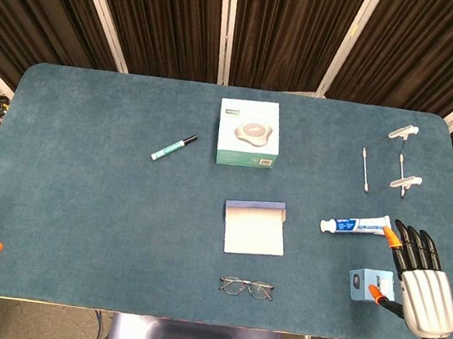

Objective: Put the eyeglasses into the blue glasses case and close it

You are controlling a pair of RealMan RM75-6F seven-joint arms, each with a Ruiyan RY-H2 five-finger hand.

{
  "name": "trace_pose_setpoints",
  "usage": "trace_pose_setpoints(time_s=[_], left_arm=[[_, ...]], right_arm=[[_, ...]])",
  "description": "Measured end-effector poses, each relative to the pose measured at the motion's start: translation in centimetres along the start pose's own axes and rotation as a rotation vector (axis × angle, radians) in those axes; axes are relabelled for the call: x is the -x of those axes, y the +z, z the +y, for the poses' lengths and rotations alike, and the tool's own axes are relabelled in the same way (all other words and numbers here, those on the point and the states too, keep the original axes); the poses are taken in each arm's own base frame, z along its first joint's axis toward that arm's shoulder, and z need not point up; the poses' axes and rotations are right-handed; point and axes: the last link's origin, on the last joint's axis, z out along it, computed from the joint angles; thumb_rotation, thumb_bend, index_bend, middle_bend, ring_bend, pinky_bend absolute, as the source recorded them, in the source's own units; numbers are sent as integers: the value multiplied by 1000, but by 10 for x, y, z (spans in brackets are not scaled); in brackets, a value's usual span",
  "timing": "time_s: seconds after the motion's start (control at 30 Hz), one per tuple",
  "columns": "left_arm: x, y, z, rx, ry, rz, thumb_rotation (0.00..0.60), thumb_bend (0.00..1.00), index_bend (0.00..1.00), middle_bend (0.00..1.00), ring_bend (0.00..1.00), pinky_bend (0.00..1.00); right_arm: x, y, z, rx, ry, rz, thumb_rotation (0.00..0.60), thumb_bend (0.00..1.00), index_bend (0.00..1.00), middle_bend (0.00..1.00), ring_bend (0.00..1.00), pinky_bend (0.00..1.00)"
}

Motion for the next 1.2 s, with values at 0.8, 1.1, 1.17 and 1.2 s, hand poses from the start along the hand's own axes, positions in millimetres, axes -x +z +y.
trace_pose_setpoints(time_s=[0.8,1.1,1.17,1.2], left_arm=[[9,19,-5,-45,15,-45,600,0,0,0,0,0],[18,30,-5,-63,34,-80,600,0,0,0,0,0],[20,31,-5,-65,38,-87,600,0,0,0,0,0],[21,32,-5,-66,39,-90,600,0,0,0,0,0]], right_arm=[[67,44,-60,-286,82,-460,600,111,399,0,0,0],[103,79,-118,-381,103,-618,600,210,453,0,0,0],[109,84,-127,-384,104,-640,600,219,458,0,0,0],[111,85,-130,-384,104,-649,600,223,461,0,0,0]])
